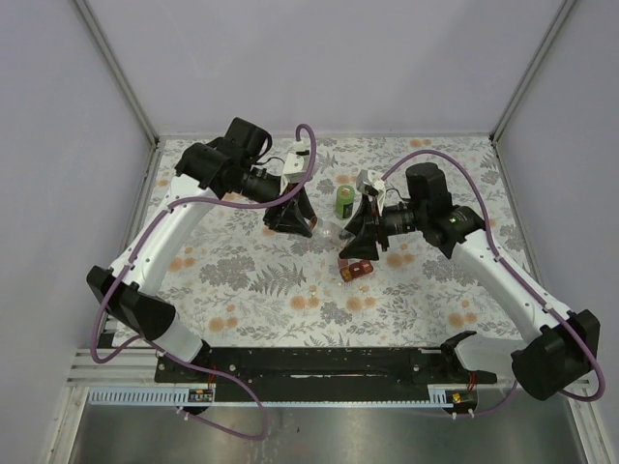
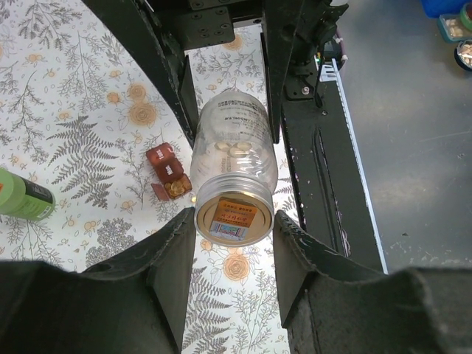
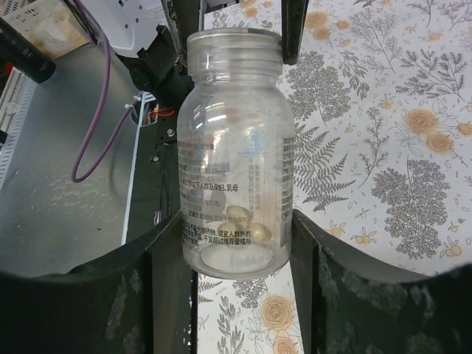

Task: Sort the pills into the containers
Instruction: Screw the lid of the pill bottle onto the pill bottle.

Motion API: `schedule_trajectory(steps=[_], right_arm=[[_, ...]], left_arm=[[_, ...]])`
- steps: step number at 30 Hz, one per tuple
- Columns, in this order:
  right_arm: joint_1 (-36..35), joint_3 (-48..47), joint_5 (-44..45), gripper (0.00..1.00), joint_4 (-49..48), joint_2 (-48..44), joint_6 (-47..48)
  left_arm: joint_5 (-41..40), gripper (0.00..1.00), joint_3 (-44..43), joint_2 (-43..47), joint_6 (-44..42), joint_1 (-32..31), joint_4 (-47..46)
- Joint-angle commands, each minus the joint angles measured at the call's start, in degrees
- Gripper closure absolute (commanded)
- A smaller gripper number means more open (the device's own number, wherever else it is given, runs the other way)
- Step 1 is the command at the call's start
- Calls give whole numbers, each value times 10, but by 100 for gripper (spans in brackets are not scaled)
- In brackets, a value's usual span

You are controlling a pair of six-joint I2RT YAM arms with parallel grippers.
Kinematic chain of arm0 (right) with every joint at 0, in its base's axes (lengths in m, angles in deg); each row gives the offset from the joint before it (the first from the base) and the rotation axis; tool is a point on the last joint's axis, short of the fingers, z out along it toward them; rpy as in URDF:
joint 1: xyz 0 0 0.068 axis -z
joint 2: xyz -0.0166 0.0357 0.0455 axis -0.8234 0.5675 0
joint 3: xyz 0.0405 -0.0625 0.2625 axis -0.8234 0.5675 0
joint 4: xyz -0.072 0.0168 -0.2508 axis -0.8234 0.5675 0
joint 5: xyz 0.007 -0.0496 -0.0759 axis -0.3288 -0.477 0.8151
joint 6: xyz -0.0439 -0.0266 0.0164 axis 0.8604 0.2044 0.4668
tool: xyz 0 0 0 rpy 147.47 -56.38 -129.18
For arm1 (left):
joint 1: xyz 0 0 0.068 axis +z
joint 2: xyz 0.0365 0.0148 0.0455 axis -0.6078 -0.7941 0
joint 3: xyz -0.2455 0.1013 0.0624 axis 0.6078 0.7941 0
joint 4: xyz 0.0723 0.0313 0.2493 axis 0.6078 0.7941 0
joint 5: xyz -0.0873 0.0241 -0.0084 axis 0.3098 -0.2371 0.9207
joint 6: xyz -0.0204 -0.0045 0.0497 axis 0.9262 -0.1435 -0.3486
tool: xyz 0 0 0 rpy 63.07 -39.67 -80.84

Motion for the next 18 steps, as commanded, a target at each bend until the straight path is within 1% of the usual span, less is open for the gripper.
schedule_trajectory(steps=[1, 4, 6, 10, 12, 14, 18], right_arm=[[-4, -38, -43, 100, -31, 0, -2], [-5, -39, -58, 100, -36, 2, -13], [-5, -42, -71, 100, -39, 8, -25], [-4, -46, -93, 100, -46, 18, -41], [-5, -48, -104, 100, -48, 23, -49], [-5, -50, -115, 100, -53, 29, -60], [-5, -47, -132, 100, -65, 34, -78]], left_arm=[[30, 100, 4, 1, -44, -20, 13], [32, 100, 14, 8, -65, -25, 13], [28, 98, 19, 15, -77, -28, 13], [2, 96, 30, 27, -91, -35, 9], [-17, 93, 52, 41, -90, -42, -15], [-34, 90, 88, 64, -80, -50, -62], [-81, 89, 147, 109, -65, -66, -146]])
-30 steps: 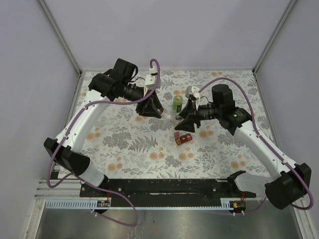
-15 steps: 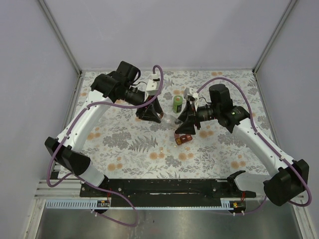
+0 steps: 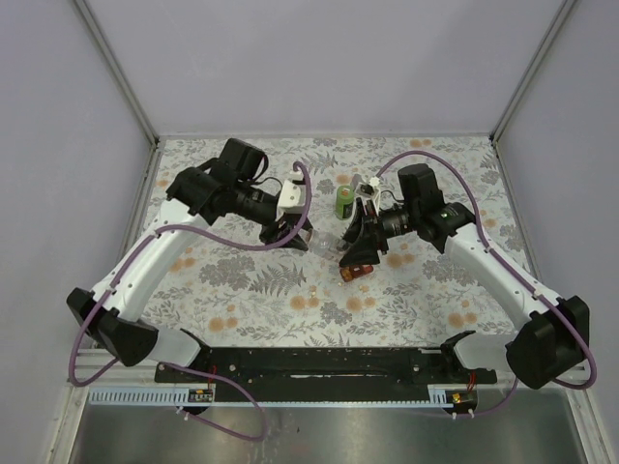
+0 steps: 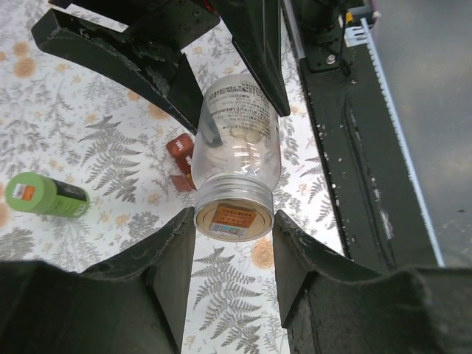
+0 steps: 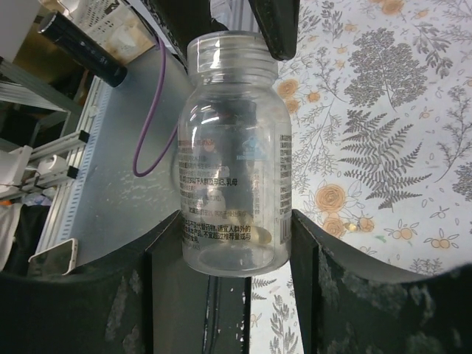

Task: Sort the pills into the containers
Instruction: Screw the lid of the pill bottle onto the pill bottle.

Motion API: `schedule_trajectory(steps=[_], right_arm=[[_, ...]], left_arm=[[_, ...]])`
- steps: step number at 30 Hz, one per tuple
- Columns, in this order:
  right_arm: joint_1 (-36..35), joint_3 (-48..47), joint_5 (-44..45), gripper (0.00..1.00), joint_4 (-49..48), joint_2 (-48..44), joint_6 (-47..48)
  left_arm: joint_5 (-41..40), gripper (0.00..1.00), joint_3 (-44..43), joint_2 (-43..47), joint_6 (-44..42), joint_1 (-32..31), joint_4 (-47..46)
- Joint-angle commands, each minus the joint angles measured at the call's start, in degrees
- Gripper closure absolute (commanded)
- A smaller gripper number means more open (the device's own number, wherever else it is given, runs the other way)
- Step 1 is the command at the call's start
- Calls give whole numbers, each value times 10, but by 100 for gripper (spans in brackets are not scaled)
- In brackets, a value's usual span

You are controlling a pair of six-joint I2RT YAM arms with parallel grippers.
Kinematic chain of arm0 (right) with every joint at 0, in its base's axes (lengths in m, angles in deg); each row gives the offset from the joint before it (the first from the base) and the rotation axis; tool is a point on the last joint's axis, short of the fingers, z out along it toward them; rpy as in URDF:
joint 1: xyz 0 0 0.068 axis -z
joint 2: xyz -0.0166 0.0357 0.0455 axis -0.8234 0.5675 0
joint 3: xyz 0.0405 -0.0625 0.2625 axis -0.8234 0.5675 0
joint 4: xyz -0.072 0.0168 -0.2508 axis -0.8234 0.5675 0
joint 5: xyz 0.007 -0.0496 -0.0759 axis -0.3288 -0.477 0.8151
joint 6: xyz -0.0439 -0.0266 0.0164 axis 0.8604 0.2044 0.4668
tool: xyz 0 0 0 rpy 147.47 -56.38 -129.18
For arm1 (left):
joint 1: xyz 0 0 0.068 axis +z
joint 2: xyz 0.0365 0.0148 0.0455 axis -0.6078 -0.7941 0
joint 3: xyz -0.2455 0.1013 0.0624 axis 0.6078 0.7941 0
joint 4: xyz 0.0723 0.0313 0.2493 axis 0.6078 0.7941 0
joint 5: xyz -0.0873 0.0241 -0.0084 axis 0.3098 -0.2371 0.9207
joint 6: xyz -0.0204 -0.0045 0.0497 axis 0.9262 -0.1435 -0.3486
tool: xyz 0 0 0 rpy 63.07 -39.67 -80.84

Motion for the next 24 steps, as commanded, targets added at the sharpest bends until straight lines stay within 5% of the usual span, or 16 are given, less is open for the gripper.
schedule_trajectory(steps=[1, 9, 24], right_arm=[[-5, -45, -56, 100, -91, 1, -37], [-5, -19, -91, 100, -172, 11, -109], [-5, 10, -88, 100, -224, 0, -160]], left_arm=[[-43, 89, 54, 38, -4, -39, -102], [-105, 82, 63, 58, -11, -65, -141], [-154, 23, 22, 46, 3, -72, -158]])
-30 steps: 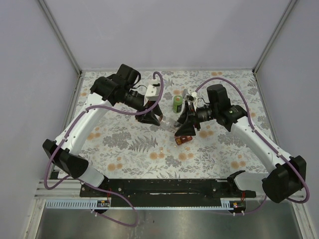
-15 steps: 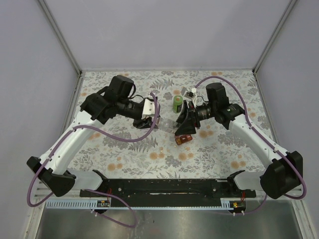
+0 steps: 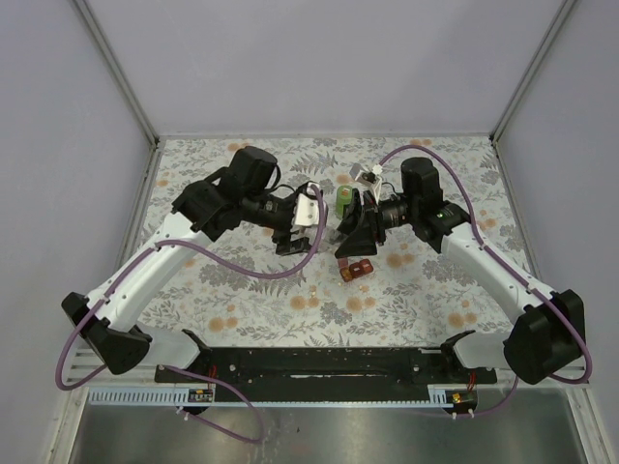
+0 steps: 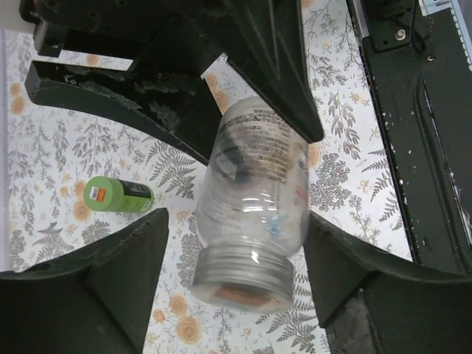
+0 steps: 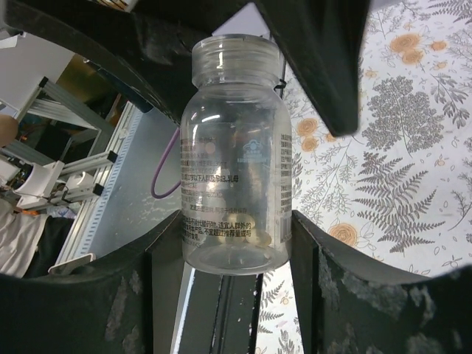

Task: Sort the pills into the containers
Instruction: Screw the lid of the pill bottle onto the pill bottle.

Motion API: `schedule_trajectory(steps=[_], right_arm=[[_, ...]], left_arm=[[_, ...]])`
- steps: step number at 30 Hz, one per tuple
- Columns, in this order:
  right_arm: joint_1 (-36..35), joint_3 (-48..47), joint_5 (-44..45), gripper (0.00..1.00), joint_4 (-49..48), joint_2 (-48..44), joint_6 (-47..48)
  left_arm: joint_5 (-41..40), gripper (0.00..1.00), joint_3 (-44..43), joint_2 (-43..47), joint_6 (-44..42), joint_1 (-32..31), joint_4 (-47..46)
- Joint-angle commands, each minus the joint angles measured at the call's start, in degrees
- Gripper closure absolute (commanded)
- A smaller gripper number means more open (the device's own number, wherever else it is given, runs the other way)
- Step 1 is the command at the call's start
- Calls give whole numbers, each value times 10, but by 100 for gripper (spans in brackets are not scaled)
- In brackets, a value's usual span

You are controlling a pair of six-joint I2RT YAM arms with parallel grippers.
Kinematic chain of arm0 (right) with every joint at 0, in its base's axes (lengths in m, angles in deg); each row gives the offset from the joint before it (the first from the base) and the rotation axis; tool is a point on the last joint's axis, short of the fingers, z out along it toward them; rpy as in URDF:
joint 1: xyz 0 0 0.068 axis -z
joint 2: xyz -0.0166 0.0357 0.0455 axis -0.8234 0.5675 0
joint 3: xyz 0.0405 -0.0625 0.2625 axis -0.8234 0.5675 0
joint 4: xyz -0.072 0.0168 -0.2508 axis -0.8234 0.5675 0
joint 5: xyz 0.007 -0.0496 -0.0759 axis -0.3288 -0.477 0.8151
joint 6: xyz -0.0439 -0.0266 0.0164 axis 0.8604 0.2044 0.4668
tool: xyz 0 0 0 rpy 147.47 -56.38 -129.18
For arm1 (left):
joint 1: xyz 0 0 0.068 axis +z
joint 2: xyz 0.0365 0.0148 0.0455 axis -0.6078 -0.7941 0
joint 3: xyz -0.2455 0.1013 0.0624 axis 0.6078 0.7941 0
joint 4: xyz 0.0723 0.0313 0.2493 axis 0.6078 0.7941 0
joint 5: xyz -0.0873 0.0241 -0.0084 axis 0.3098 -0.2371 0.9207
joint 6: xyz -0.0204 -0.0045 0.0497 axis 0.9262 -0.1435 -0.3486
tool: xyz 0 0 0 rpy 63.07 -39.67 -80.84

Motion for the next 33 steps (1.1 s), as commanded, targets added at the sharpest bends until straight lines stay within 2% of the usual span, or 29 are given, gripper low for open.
schedule_trajectory(steps=[1, 8, 14, 23, 33], right_arm=[[-11, -10, -24, 100, -43, -17, -10], [-11, -12, -14, 100, -21, -20, 11], [-9, -17, 7, 100, 6, -25, 33], [-5, -22, 33, 100, 7, -31, 32], [7, -30, 67, 100, 5, -48, 32]], left_arm=[[-6, 19, -25, -7, 2, -1, -47], [-14, 1, -29, -3, 16, 0, -49], [-10, 1, -29, 13, 30, 7, -49], [3, 1, 14, 46, 40, 30, -48], [58, 1, 50, 77, 68, 100, -41]])
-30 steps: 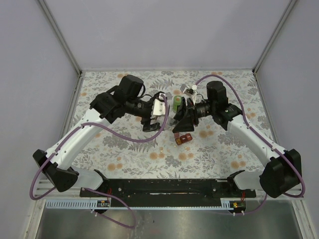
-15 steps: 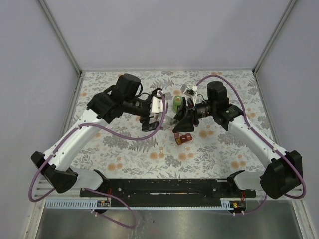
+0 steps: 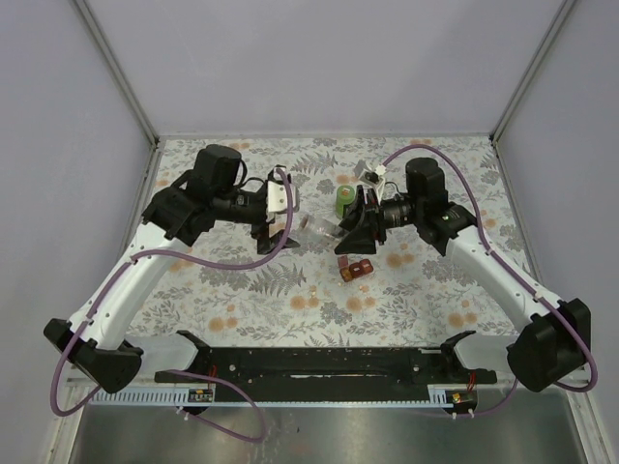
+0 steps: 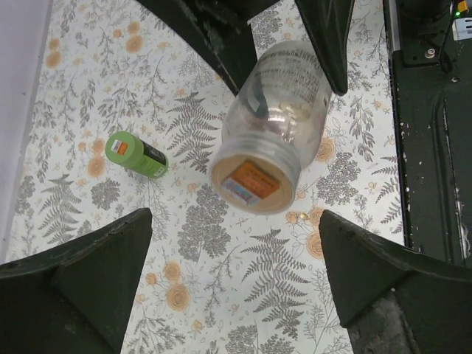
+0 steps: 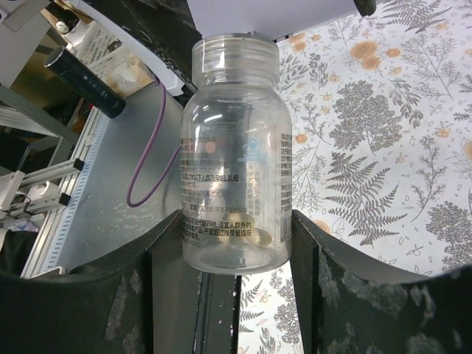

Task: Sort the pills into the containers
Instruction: Screw the lid of the pill bottle onto the pill bottle.

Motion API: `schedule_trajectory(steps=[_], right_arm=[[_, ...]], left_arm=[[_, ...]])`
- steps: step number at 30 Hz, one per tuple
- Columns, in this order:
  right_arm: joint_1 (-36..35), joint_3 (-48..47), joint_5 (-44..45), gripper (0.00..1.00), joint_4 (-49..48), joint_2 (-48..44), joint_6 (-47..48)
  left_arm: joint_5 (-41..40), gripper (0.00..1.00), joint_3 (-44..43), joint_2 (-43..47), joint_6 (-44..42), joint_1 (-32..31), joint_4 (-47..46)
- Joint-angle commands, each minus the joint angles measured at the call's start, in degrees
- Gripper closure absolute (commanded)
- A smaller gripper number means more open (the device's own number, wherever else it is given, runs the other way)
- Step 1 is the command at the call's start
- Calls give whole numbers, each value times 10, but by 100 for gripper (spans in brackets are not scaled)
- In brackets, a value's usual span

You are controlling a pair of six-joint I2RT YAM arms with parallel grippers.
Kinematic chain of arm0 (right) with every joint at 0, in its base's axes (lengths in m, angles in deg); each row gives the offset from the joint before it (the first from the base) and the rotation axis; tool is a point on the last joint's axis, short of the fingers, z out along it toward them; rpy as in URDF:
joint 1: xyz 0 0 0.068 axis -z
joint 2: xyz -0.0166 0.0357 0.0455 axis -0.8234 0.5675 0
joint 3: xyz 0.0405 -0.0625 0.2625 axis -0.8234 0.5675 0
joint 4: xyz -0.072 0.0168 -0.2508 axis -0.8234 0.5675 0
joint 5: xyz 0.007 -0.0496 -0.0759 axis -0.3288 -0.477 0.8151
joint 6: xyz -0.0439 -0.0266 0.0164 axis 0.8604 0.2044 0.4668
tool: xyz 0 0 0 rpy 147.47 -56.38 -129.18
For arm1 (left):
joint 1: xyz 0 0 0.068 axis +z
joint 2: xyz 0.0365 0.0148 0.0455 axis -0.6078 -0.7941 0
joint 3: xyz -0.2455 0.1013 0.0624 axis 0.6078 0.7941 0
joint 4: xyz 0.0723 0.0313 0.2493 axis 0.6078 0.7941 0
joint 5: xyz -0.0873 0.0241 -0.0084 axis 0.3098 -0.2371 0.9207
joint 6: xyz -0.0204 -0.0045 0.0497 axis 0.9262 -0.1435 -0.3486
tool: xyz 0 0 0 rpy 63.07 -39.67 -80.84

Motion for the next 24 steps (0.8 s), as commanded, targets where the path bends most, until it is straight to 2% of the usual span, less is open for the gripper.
schedule_trajectory(steps=[1, 5, 12, 14, 18, 22, 24], right_arm=[[5, -28, 22, 100, -9, -29, 8], [5, -32, 55, 100, 11, -39, 40], [5, -34, 117, 100, 38, -68, 87], [4, -34, 130, 100, 40, -76, 98], [4, -37, 143, 100, 38, -86, 105], [3, -43, 160, 100, 45, -90, 119], [3, -45, 167, 100, 49, -91, 125]], left_arm=[[55, 1, 12, 22, 26, 35, -12], [117, 1, 3, 21, 110, 79, -33], [178, 1, -45, -15, 290, 105, -51], [197, 1, -51, -26, 363, 109, -81], [184, 2, -37, -40, 510, 109, -176], [197, 11, -56, -74, 574, 109, -188], [206, 13, -55, -84, 615, 109, -213]])
